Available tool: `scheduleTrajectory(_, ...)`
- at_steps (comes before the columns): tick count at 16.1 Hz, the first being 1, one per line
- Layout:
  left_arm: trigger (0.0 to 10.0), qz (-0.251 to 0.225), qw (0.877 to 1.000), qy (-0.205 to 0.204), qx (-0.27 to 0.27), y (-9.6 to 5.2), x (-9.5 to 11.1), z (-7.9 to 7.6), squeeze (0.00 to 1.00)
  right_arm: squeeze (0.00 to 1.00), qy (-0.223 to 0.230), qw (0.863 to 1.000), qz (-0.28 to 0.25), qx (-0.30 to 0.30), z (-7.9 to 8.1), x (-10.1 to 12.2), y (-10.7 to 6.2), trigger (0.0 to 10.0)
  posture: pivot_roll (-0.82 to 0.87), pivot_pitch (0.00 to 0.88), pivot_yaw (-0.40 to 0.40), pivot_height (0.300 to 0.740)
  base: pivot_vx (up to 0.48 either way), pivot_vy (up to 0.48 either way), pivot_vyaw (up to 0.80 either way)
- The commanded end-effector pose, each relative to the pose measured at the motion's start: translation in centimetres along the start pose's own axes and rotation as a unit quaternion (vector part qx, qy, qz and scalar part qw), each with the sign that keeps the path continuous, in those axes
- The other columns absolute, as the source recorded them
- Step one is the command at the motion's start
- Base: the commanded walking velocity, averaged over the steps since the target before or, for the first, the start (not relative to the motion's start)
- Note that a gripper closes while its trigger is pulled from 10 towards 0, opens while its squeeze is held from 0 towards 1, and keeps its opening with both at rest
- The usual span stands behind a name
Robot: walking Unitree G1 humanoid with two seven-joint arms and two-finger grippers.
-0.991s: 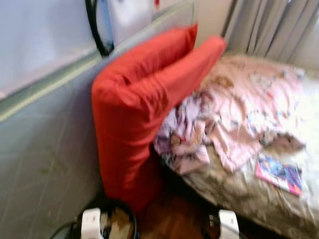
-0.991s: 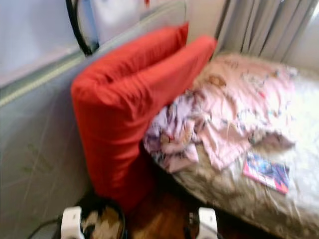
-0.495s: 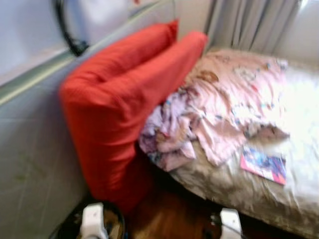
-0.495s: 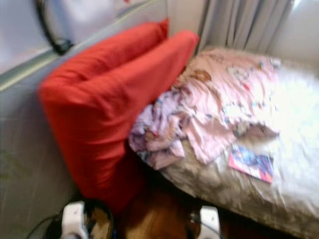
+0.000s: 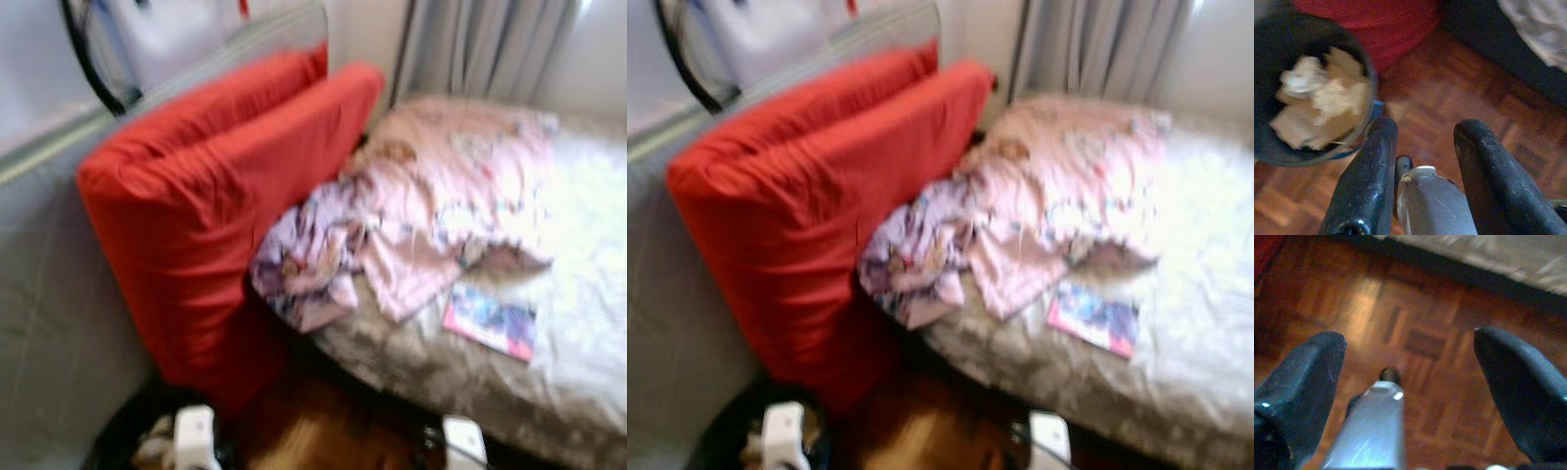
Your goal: Clean up the room
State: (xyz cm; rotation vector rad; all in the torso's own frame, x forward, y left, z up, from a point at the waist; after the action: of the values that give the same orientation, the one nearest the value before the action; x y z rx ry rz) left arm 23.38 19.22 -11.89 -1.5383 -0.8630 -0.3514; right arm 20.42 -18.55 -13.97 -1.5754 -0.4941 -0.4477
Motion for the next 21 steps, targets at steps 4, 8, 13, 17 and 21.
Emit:
scheduleTrajectory(4,10.0,0.005,1.0,0.004,0.012,-0.1,-0.01,1.03,0.0,0.0,0.001,1.0,-0.002,0.005,0.52,0.25,0.06,10.0,0.07,0.023,-0.012,0.74,0.0,-0.291,0.0)
scheduleTrajectory(8,10.0,0.005,1.0,0.004,0.01,-0.1,-0.04,0.94,0.0,0.0,0.001,1.0,-0.004,0.006,0.46,0.35,0.07,10.0,0.07,0.01,-0.012,0.74,0.0,-0.29,0.0)
scheduleTrajectory(13,10.0,0.006,1.0,0.004,0.008,-0.11,-0.15,0.85,0.0,0.0,-0.001,1.0,-0.004,0.005,0.36,0.43,0.08,10.0,0.07,0.0,-0.014,0.74,0.0,-0.292,0.0)
scheduleTrajectory(17,10.0,0.007,1.0,0.004,0.006,-0.12,-0.21,0.75,0.0,0.0,0.0,1.0,-0.004,0.002,0.11,0.47,0.09,10.0,0.06,0.003,-0.015,0.74,0.0,-0.292,0.0)
scheduleTrajectory(21,10.0,0.006,1.0,0.003,0.005,-0.09,-0.14,0.73,0.0,0.0,0.004,1.0,-0.005,-0.001,-0.04,0.55,0.09,10.0,0.06,0.016,-0.017,0.74,0.0,-0.292,0.0)
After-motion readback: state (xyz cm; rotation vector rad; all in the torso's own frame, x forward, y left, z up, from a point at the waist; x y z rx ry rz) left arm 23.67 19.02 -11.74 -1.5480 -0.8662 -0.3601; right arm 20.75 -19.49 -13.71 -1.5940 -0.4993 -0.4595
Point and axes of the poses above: a point about 5 cm out from each wrist's last joint towards the gripper, its own y axis pointing out of the wrist towards the gripper, its own x axis along the axis of the wrist's last joint, z = x × y, the point moved 6 cm from there along y, pointing out of the wrist towards the gripper, and after that the axes turned 10 degrees about -y, right-handed, at the moved point
